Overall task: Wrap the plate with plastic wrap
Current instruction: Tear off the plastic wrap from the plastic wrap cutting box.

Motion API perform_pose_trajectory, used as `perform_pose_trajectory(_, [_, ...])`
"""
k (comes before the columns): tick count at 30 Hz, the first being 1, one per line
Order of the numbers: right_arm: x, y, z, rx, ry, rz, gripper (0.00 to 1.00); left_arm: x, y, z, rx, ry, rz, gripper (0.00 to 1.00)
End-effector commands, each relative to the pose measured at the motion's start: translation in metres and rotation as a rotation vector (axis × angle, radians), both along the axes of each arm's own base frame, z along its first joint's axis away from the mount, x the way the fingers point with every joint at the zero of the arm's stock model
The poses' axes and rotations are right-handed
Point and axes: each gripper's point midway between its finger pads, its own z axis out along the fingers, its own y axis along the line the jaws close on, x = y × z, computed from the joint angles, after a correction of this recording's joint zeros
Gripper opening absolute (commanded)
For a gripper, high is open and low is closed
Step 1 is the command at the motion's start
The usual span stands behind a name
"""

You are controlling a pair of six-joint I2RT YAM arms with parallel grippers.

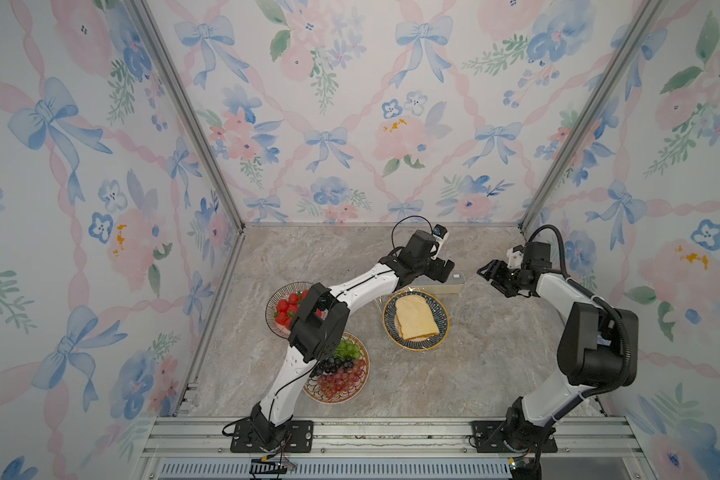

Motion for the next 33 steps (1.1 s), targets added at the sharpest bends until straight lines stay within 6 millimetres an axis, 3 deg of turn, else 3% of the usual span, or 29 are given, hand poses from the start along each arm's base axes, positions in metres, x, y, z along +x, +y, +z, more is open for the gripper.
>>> perform_pose_trajectory(1, [0.004,0.009,-0.013,0.067,0.009,0.003,0.68,0.008,-0.018,0.002,0.045,-0.086,-0.017,0.98])
perform_pose_trajectory(6, [0.007,0.019,-0.021,0.078,0.026,0.024,0.67,0.016,-0.033,-0.015,0.055,-0.1,-0.016,0.98])
perform_pose_trajectory(12, [0.007,0.029,-0.031,0.079,0.05,0.043,0.67,0.023,-0.033,-0.035,0.086,-0.1,0.01,0.9])
perform_pose_trajectory(18, [0.007,0.038,-0.041,0.076,0.076,0.06,0.66,0.025,-0.038,-0.046,0.091,-0.092,-0.001,0.92])
perform_pose_trajectory(27, [0.0,0.04,-0.06,0.065,0.138,0.061,0.63,0.026,-0.043,-0.061,0.092,-0.073,-0.016,0.89])
perform_pose_trajectory(33, [-0.006,0.038,-0.068,0.045,0.173,0.06,0.62,0.026,-0.044,-0.07,0.103,-0.064,-0.019,0.93])
